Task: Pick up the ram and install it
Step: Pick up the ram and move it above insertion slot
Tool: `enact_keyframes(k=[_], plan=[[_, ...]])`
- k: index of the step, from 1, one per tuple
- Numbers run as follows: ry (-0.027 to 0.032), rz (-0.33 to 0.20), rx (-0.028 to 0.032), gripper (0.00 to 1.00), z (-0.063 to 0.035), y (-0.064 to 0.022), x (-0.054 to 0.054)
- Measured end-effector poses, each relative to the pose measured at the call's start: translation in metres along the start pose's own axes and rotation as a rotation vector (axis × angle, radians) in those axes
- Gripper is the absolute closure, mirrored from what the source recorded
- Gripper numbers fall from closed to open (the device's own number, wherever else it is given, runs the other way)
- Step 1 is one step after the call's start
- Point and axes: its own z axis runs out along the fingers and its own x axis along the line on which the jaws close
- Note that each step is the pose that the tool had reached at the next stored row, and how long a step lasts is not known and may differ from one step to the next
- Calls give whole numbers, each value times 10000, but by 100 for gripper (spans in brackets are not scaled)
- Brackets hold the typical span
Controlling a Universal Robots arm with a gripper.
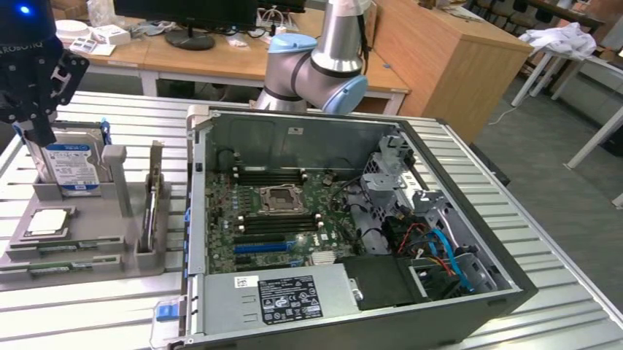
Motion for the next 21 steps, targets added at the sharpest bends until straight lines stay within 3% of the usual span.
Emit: enact_keyframes(k=[12, 21], plan=[[75, -2090, 50, 89, 8, 0, 0], [117, -3219, 78, 89, 12, 0, 1]])
